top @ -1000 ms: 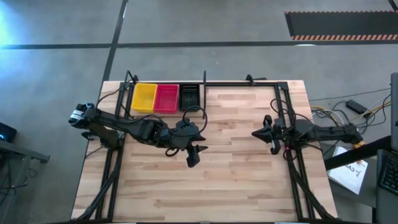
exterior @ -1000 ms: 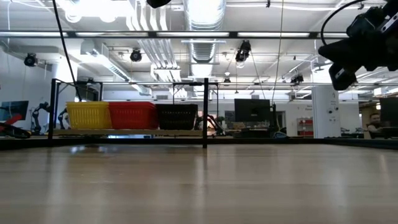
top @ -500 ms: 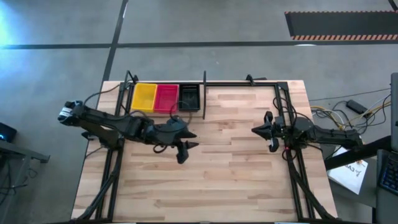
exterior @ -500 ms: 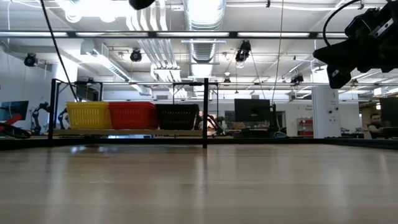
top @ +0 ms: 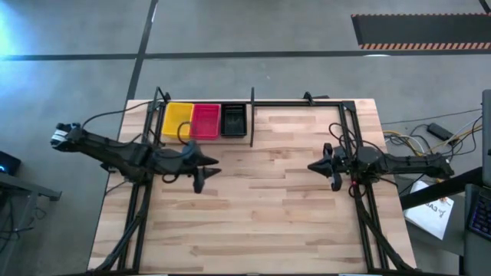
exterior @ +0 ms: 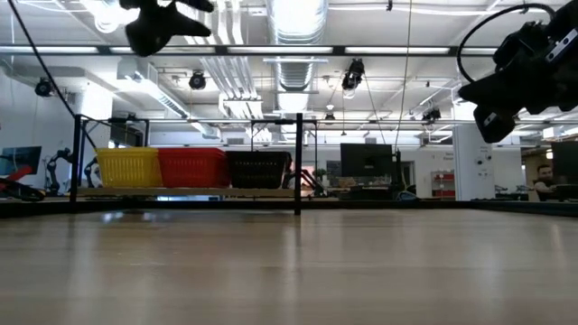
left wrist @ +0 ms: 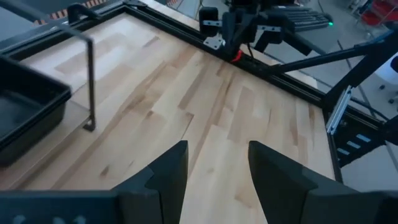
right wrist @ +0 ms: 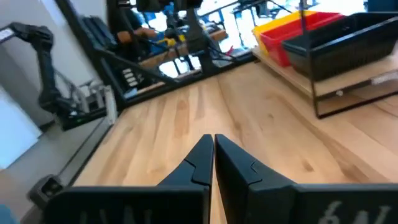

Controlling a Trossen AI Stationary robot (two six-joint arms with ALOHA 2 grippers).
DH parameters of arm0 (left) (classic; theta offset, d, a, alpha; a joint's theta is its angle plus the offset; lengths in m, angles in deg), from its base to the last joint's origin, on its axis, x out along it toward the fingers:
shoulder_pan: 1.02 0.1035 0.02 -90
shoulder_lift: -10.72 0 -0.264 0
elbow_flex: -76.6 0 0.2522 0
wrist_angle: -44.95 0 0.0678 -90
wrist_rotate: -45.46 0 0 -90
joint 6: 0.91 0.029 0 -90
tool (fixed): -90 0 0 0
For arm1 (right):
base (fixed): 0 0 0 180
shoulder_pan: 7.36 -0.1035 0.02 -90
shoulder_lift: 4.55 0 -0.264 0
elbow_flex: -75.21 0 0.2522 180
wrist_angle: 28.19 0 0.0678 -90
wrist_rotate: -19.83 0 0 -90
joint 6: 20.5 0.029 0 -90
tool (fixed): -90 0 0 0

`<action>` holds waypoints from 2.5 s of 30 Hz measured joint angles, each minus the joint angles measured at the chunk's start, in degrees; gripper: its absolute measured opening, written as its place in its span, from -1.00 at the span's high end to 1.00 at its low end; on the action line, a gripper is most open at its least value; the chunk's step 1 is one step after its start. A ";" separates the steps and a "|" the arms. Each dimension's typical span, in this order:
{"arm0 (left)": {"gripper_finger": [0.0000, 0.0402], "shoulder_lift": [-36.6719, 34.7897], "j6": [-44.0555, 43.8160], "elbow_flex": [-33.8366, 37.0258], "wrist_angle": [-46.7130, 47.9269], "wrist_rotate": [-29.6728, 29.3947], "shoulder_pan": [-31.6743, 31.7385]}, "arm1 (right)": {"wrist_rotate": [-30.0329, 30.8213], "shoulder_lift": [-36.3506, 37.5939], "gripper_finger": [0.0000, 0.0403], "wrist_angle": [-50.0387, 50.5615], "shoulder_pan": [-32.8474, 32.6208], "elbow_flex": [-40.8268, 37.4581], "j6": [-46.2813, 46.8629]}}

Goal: Stack baskets on shelf by color
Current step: Return to Home Position

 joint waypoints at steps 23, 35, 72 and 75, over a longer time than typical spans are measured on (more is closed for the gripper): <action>0.33 -36.07 6.80 25.70 1.13 -1.67 2.67 | 2.00 0.30 0.96 -0.66 -0.01 -0.04 2.14; 0.97 -56.11 15.13 35.69 -0.79 -2.31 4.55 | 2.04 -0.14 0.96 -0.51 -0.01 -0.06 2.12; 1.00 -52.63 26.93 47.13 -17.18 15.79 14.27 | 2.13 -0.16 0.96 0.12 -0.01 0.05 2.11; 1.00 -52.23 26.93 47.15 -17.25 15.75 14.27 | 2.11 -0.16 0.96 0.13 -0.01 0.07 2.12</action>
